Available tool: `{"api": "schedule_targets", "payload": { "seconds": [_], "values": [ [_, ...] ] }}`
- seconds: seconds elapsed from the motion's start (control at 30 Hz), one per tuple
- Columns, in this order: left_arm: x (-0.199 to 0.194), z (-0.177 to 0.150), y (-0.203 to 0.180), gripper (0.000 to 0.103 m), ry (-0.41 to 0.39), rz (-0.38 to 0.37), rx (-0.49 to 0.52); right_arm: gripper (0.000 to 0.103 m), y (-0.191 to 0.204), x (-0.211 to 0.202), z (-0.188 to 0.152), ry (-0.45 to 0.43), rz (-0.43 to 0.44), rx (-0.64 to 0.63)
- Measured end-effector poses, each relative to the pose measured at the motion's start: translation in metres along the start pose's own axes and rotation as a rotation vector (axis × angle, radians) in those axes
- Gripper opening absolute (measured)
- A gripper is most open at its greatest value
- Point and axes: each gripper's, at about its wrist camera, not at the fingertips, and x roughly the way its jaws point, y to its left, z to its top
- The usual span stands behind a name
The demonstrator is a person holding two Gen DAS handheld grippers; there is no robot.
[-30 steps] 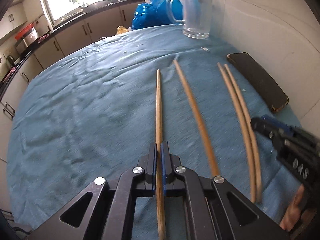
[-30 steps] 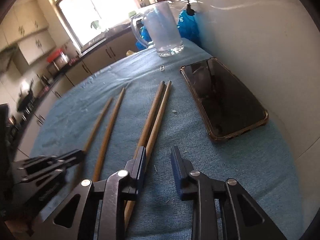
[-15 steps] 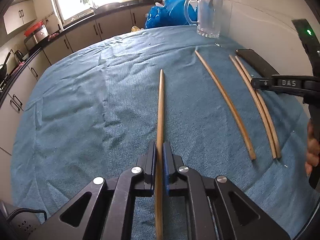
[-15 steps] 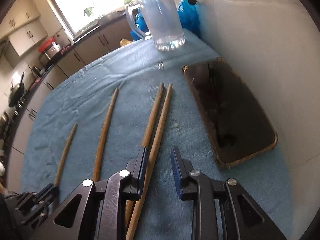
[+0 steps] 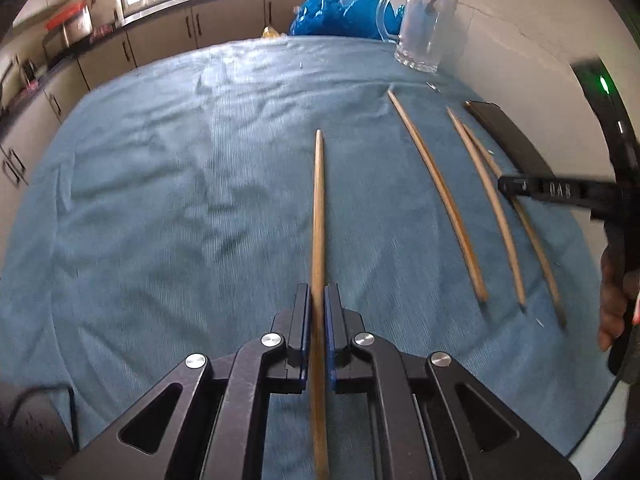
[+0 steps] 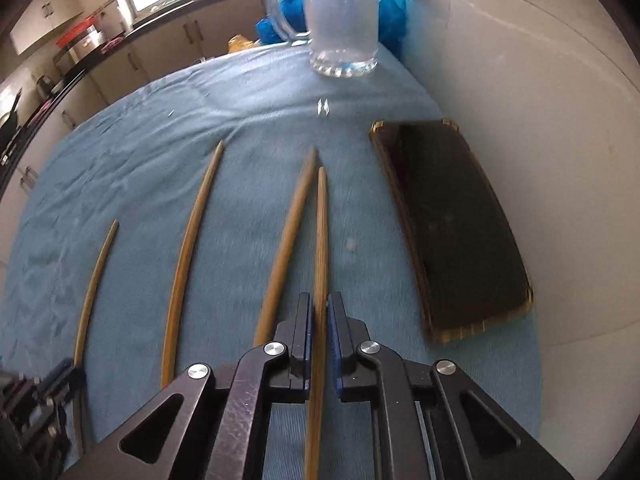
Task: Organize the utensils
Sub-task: 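Lift the held chopsticks with both grippers off the towel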
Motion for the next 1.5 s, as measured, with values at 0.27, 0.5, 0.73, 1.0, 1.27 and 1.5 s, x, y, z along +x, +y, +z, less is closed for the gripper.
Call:
{"api": "schedule_targets", "payload": {
  "seconds": [0.27, 0.5, 0.73, 1.0, 1.27, 1.5],
  "values": [
    [-0.037, -0.068, 0.000, 0.006, 0.099, -0.158, -0.063, 0.009, -0.013, -0.043, -0.084, 0.090, 0.081, -0.047],
    [-0.065, -0.086, -0.020, 0.022, 0.087, -0.191, 0.029, 0.024, -0.023, -0.062, -0.116, 0.160, 0.124, -0.065],
    [-0.040, -0.066, -0.023, 0.041, 0.140, -0.137, 0.015, 0.026, -0.015, -0.053, -0.099, 0.187, 0.099, -0.106],
    [-0.018, -0.034, -0.022, 0.041, 0.190, -0.102, 0.021, 0.026, -0.014, -0.036, -0.068, 0.235, 0.010, -0.142],
    [-0.007, -0.021, -0.039, 0.056, 0.227, -0.082, 0.134, 0.025, -0.012, -0.020, -0.046, 0.279, 0.023, -0.118],
    [-0.009, -0.025, -0.047, 0.007, 0.177, -0.055, 0.156, 0.008, 0.003, -0.023, -0.056, 0.208, -0.016, -0.185]
  ]
}}
